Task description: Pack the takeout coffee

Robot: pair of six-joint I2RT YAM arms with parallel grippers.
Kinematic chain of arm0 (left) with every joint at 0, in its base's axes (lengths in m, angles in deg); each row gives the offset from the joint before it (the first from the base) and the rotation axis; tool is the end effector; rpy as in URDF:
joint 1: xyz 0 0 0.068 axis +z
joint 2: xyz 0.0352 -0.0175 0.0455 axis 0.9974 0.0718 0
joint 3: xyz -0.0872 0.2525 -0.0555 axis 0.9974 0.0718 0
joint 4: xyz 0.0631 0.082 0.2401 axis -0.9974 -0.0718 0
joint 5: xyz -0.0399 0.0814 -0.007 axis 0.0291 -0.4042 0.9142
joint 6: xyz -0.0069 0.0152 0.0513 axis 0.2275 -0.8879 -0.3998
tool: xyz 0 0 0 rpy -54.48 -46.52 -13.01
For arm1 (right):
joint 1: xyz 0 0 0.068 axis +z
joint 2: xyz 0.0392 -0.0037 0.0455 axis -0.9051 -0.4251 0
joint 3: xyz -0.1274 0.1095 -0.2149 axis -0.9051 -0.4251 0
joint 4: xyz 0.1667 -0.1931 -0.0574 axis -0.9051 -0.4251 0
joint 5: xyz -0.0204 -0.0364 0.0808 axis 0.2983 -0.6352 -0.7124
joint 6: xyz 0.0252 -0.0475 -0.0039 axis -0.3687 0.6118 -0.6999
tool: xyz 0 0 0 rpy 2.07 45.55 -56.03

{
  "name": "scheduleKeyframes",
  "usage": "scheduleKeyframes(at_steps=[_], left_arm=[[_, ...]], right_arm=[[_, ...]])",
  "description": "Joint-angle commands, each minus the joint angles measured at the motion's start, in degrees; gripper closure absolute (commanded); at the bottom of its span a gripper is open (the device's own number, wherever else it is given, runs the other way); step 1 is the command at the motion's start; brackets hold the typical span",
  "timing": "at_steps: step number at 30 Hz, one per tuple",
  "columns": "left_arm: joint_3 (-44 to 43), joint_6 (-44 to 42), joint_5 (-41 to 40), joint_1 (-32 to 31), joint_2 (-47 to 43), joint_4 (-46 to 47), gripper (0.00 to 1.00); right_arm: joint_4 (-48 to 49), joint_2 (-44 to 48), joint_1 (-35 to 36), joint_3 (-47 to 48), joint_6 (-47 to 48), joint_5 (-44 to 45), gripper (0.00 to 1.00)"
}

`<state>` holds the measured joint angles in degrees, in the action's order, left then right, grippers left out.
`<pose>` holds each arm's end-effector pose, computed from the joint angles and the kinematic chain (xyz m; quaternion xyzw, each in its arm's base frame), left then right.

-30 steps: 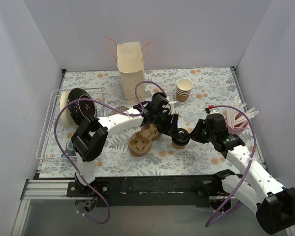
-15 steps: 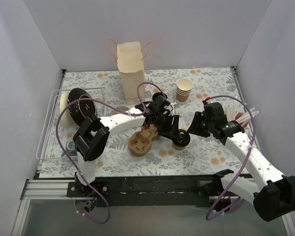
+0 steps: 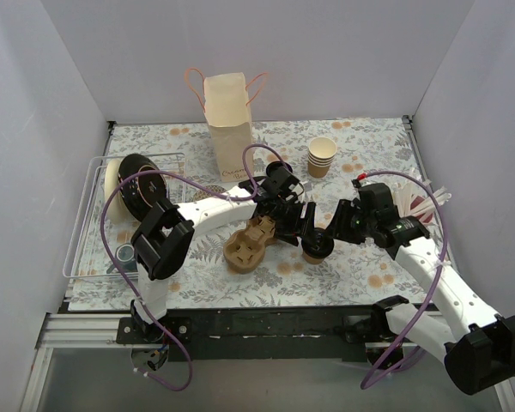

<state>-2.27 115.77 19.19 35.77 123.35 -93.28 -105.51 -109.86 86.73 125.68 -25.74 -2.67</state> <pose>0.2538 -0.3304 0.2123 0.1267 -0.9260 0.3453 0.0855 0.1832 0.0782 0.2650 0.0578 0.9211 0.2219 0.3146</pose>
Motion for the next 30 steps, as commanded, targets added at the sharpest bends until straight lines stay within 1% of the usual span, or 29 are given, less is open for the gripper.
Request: scheduleKeyframes(at_steps=[1, 7, 14, 20, 24, 28, 29, 30], left_arm=[[-1.05, 0.03, 1.21, -0.43, -2.5, -0.22, 0.36], [-3.24, -0.85, 3.41, -0.08, -3.03, -0.48, 0.35], [-4.3, -2.69, 2.1, 0.18, -4.17, -3.38, 0.35], [-4.3, -5.15, -4.05, 2.03, -5.48, -8.48, 0.41], [-1.41, -5.16, -4.15, 3.87, -8.73, -6.82, 0.45], [1.93, -5.07, -0.9, 4.49, -9.62, -3.57, 0.48], [2.9, -4.81, 0.93, 4.4, -9.7, -2.78, 0.49], [3.6, -4.37, 1.74, 4.4, -10.14, -1.81, 0.51]], right_arm=[[1.09, -0.81, 0.52, -1.29, 2.12, -0.67, 0.56], [0.03, -1.95, 0.52, -1.73, 5.37, 0.74, 0.59], [-0.41, -2.22, 0.52, -1.82, 7.4, 0.92, 0.61], [-0.94, -2.3, 0.61, -2.08, 8.1, 1.36, 0.62], [-1.03, -1.86, 0.87, -2.43, 8.19, 1.53, 0.63], [-1.03, -1.69, 1.14, -2.52, 8.02, 1.53, 0.63], [-0.94, -1.69, 1.31, -2.52, 8.1, 1.62, 0.64], [-0.94, -1.6, 1.31, -2.52, 8.02, 1.62, 0.64]])
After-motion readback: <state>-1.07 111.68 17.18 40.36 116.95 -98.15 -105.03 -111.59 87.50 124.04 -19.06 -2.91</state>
